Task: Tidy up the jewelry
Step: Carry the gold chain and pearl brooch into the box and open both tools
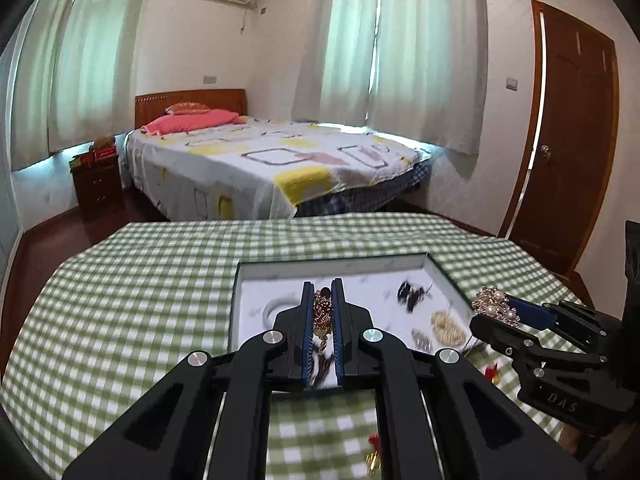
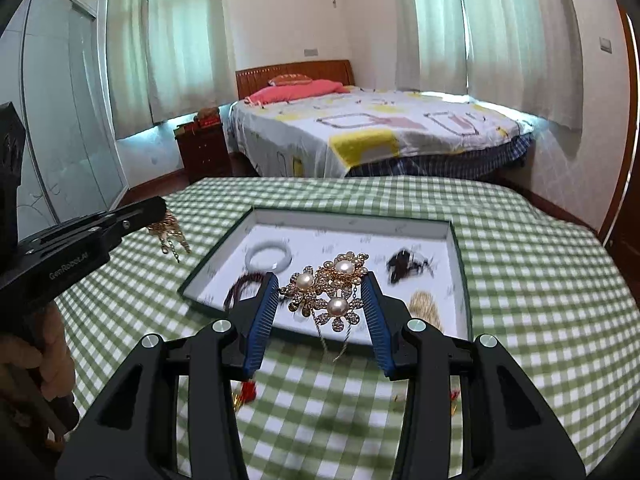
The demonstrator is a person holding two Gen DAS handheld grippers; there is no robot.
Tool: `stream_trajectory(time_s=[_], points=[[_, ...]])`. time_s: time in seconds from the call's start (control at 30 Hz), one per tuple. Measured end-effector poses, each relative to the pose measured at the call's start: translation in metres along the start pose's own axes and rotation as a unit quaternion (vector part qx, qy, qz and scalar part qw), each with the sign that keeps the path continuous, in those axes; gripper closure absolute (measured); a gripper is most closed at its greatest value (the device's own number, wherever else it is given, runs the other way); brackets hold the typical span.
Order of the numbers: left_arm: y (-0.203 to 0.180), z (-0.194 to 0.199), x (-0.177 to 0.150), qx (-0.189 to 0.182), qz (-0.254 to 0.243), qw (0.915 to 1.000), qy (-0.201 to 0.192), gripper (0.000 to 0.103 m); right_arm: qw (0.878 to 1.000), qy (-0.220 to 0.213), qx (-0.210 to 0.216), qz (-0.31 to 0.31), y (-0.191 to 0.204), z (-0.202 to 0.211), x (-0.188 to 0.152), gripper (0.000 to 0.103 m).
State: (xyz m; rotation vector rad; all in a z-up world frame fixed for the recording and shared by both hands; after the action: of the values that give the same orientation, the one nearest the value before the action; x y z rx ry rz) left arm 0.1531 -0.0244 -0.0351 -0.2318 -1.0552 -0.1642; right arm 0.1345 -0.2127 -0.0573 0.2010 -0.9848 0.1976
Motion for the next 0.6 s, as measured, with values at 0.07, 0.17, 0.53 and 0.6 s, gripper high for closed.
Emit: stream_trajectory(time_s=[0.07, 0.17, 0.53, 0.6], points=[[-0.002, -0.007, 0.009, -0.003, 0.000, 1.0000, -0.005, 0.094, 1.000, -0.003, 0.000, -0.001, -0.003, -0.004, 0.006, 0.061], [-0.005, -0.016, 0.018, -0.004, -0.003, 0.9999, -0.012, 0.094, 1.000, -0.008, -0.003, 0.000, -0.009, -0.014, 0.017, 0.061], [-0.022, -0.060, 0.043, -0.011, -0.015, 0.9996, -0.021, 0.094, 1.000, -0.013, -0.011, -0.001, -0.026, -0.055, 0.043, 0.061], [-0.024, -0.070, 0.041, -0.008, -0.017, 0.9996, -0.019, 0.094, 1.000, -0.009, -0.013, -0.005, -0.031, -0.065, 0.043, 0.061]])
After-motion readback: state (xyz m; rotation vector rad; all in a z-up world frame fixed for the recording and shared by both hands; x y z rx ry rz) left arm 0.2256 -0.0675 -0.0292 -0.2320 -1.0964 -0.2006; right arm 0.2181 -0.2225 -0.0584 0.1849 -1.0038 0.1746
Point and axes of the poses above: each gripper's, at about its wrist camera, not at the fingertips, and z roughly against the way its jaws point, y to its left, x to its top, the point moved 2 cm from there along -z, roughly the way its jaws point, and after that the axes turned 2 degrees about -x, right-handed, at the moved point
